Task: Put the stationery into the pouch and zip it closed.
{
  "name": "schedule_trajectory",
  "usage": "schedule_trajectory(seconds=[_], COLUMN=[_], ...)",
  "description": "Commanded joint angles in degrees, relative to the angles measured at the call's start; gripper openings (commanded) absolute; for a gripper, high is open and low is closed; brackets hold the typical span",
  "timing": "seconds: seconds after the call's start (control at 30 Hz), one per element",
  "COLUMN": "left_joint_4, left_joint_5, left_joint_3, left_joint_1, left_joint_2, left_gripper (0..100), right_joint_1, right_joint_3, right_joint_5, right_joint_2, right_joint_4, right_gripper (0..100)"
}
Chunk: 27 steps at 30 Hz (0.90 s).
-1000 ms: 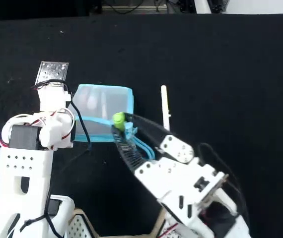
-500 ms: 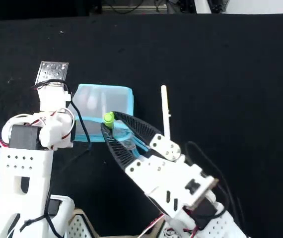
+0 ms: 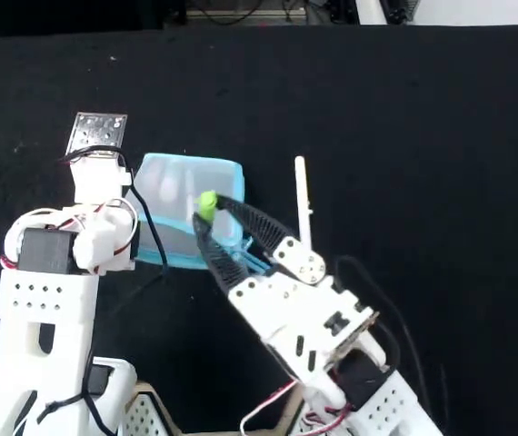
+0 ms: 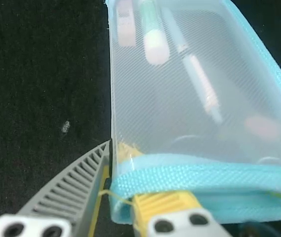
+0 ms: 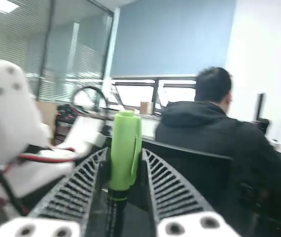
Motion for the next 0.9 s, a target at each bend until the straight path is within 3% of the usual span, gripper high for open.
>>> schedule_trajectory(seconds=[0.0, 0.17, 0.37, 0.53, 0.63, 0.87], left_joint_4=[-0.53, -0.53, -0.53, -0.53, -0.53, -0.53], left_joint_5=[-0.26, -0.26, -0.26, -0.26, -0.26, -0.26], left_joint_3=[0.22, 0.22, 0.22, 0.22, 0.04, 0.13], left_joint_1=[0.40, 0.40, 0.31, 0.31, 0.31, 0.40], left_joint_2=[0.62, 0.62, 0.62, 0.62, 0.62, 0.62], left_gripper=[3, 3, 3, 3, 3, 3], right_joint_1=[3.96, 3.87, 3.25, 0.62, -3.34, -6.68], right_joint_3=[0.57, -0.66, -8.04, -14.73, -18.86, -24.48], right_joint_5=[0.09, 0.09, 0.53, 12.75, 14.42, 14.42], right_joint_2=[-2.24, -3.65, -6.46, -6.73, -6.37, 10.86], right_joint_4=[-0.26, 4.40, 20.48, 38.51, 46.86, 50.46], right_gripper=[1.1, 1.1, 1.1, 1.1, 1.1, 1.4])
